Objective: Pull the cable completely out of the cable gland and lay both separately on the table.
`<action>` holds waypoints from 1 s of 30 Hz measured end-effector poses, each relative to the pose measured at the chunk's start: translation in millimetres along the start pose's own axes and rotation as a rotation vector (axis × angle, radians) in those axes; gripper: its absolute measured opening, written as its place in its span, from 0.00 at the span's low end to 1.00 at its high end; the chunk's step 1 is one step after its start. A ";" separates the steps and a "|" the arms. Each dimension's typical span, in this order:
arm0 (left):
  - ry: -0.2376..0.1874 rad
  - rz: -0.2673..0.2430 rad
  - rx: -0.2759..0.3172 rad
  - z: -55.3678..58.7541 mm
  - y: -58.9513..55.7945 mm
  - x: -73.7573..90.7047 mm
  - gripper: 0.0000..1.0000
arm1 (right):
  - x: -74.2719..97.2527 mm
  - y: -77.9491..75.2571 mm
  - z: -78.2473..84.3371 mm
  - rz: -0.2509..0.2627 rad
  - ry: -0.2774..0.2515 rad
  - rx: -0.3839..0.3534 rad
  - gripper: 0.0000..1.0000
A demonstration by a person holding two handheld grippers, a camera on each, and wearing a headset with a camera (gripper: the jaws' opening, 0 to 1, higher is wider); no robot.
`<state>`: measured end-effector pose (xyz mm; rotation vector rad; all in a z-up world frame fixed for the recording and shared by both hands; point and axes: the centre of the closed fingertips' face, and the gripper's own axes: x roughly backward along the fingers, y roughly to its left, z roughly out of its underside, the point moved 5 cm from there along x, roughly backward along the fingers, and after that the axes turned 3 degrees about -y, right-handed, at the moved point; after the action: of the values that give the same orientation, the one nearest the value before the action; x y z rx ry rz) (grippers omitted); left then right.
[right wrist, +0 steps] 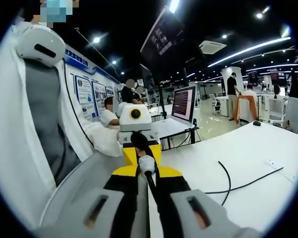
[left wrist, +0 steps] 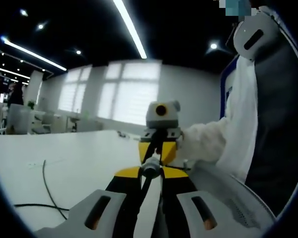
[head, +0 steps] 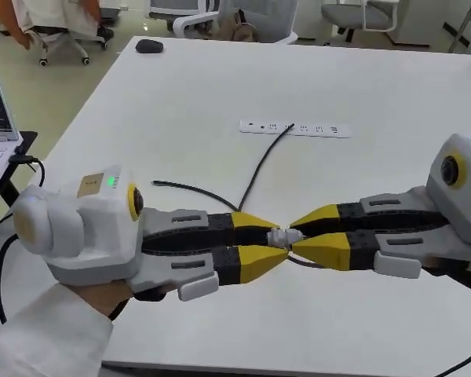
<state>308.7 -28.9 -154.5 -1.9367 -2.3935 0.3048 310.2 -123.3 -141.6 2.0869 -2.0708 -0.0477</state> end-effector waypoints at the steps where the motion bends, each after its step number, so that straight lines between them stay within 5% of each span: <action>1: -0.001 0.002 0.012 -0.3 0.0 0.1 0.16 | -0.1 0.8 -0.4 -0.002 -0.001 0.011 0.10; 9: 0.006 0.043 0.097 1.0 -5.2 1.1 0.15 | -1.2 9.6 0.7 -0.030 0.002 0.087 0.09; 15: 0.003 0.066 0.227 1.0 -5.8 5.1 0.15 | -6.3 14.6 0.0 -0.030 0.037 0.143 0.08; 30: -0.009 0.110 0.323 -0.1 -9.5 7.7 0.14 | -9.6 16.6 -4.1 -0.049 0.085 0.217 0.08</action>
<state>297.9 -23.2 -153.4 -1.9186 -2.0869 0.6605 294.3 -113.2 -136.0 2.2192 -2.0548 0.2662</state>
